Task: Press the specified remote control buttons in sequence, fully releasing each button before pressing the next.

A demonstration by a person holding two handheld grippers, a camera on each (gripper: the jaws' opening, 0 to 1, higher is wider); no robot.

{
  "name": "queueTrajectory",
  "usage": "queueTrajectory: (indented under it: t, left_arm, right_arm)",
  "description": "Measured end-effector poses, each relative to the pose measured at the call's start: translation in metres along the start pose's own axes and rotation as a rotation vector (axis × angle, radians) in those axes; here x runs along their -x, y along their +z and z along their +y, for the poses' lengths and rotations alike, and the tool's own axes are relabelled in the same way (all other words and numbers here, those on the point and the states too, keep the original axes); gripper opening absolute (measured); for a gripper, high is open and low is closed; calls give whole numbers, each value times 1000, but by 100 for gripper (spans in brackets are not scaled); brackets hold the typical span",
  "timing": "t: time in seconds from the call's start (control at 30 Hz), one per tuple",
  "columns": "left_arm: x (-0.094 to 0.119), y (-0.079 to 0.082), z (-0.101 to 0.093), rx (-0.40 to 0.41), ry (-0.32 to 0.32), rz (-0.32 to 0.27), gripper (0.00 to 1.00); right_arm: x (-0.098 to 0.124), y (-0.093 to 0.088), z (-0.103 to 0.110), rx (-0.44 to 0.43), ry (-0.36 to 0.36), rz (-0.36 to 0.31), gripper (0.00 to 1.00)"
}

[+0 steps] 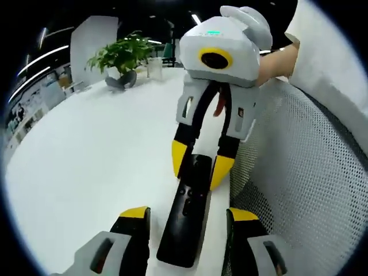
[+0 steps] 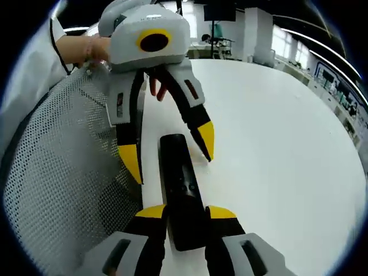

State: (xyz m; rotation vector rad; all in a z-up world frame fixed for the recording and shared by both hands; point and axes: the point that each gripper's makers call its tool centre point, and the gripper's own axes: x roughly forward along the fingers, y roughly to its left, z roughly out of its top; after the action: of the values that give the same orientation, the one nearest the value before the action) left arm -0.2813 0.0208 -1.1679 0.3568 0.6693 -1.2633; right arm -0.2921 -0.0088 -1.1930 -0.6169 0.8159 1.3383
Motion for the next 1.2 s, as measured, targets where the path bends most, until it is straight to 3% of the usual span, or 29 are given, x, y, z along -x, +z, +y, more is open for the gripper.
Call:
queueTrajectory:
  t: [0.17, 0.5, 0.6, 0.8, 0.9, 0.97, 1.1, 1.2]
  left_arm:
    - [28, 23, 17, 34, 115, -125, 68]
    - [92, 73, 48, 117, 384, -441, 91]
    - [112, 83, 57, 151, 462, -522, 99]
    - [149, 102, 65, 210, 565, -702, 99]
    - [168, 107, 65, 238, 600, -801, 99]
    - [181, 110, 66, 256, 626, -869, 99]
    - [192, 107, 66, 263, 662, -898, 99]
    - [193, 101, 66, 229, 706, -847, 99]
  right_arm:
    - [0, -1, 0, -19, -5, -8, 25]
    - [8, -9, -5, -63, -34, -15, 32]
    - [10, -9, -6, -93, -33, -40, 40]
    - [15, -5, -7, -115, -38, -79, 40]
    - [17, 1, -5, -72, -33, -101, 31]
    - [17, 4, -4, -59, -33, -107, 33]
    - [12, 2, -3, -53, -23, -82, 29]
    - [9, 1, -1, -53, -14, -58, 29]
